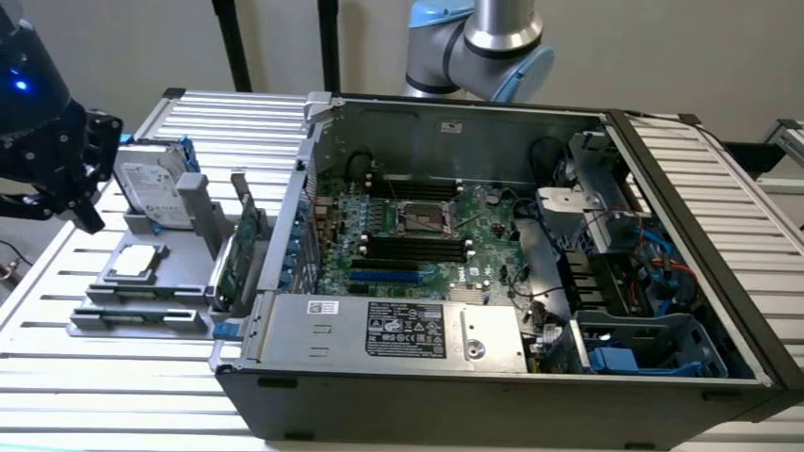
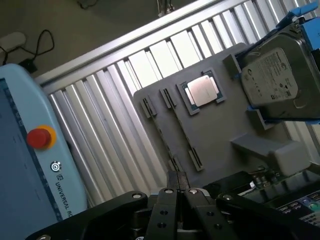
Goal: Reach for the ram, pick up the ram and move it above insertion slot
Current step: 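Pick up the ram and move it above insertion slot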
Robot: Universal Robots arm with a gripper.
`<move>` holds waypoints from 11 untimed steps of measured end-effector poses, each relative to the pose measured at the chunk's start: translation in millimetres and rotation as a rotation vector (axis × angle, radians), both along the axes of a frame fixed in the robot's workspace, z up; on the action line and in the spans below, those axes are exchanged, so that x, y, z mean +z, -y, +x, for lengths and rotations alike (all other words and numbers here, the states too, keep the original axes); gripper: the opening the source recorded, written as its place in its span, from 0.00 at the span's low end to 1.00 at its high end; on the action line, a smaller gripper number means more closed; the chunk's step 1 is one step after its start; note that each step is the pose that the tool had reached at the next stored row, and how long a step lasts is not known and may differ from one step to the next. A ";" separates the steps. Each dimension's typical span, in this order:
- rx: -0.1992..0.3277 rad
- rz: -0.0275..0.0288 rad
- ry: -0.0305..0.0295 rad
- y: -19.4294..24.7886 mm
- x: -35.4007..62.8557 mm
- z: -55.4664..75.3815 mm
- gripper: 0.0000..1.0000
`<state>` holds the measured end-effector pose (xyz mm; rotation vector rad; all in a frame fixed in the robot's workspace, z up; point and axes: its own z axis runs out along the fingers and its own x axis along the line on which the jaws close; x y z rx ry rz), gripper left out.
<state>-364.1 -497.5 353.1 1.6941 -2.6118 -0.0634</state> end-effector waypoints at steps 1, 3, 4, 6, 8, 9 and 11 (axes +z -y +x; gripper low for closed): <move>0.018 0.0000 0.0000 0.0 -0.1 0.0 0.11; 0.055 0.0000 0.0000 0.0 -0.4 0.0 0.11; 0.072 0.0000 0.0000 0.0 -0.5 0.0 0.11; 0.110 0.0000 0.0000 0.0 -0.8 0.0 0.11; 0.146 0.0000 0.0000 0.0 -1.1 0.0 0.11; 0.164 0.0000 0.0000 0.0 -1.2 0.0 0.11; 0.201 -0.0001 -0.0001 0.0 -1.4 0.0 0.11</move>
